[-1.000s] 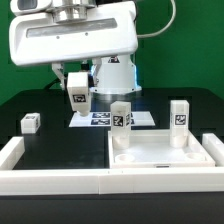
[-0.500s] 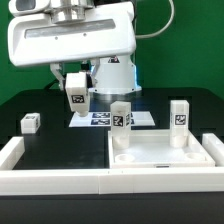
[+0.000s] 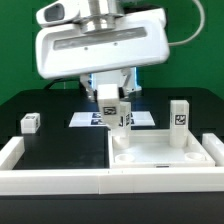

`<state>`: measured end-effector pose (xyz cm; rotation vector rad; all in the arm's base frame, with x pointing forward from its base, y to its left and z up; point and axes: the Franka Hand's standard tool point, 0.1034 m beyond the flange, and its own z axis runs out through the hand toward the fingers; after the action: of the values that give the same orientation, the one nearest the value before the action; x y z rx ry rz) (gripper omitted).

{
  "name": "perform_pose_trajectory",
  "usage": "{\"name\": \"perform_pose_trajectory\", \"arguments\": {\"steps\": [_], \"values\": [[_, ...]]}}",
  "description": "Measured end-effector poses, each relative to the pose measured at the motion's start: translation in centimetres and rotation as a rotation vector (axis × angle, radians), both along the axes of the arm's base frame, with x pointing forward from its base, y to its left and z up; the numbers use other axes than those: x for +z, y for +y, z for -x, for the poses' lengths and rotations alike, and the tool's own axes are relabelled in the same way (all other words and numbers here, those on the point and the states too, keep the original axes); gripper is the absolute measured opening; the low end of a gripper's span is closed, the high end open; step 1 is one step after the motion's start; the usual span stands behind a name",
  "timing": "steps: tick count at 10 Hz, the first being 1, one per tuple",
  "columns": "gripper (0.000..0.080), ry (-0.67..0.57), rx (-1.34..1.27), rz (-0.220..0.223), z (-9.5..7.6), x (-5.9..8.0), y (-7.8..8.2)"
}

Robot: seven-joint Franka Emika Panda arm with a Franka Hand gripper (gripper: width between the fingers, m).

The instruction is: Assemble square table

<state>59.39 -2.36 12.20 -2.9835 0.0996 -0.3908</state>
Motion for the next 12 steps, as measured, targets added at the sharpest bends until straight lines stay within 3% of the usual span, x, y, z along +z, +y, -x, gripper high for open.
{"name": "perform_pose_trajectory", "arguments": {"steps": [2,4,8,9,10,12], "values": [[0.029,-0.005,-0.042,-0.033,-0.8,0.5,3.1],[0.029,-0.016,-0.053,-0.03,-0.9,0.5,3.1],[0.029,-0.311,-0.093,0.143,-0.6,0.5,0.9],[0.0291,-0.341,-0.11,0.143,0.0,-0.5,2.2],[0.0291,-0.337,-0.109,0.111,-0.3,-0.6,4.2],[0.029,-0.35,-0.107,0.082,-1.2,-0.3,6.2]]}}
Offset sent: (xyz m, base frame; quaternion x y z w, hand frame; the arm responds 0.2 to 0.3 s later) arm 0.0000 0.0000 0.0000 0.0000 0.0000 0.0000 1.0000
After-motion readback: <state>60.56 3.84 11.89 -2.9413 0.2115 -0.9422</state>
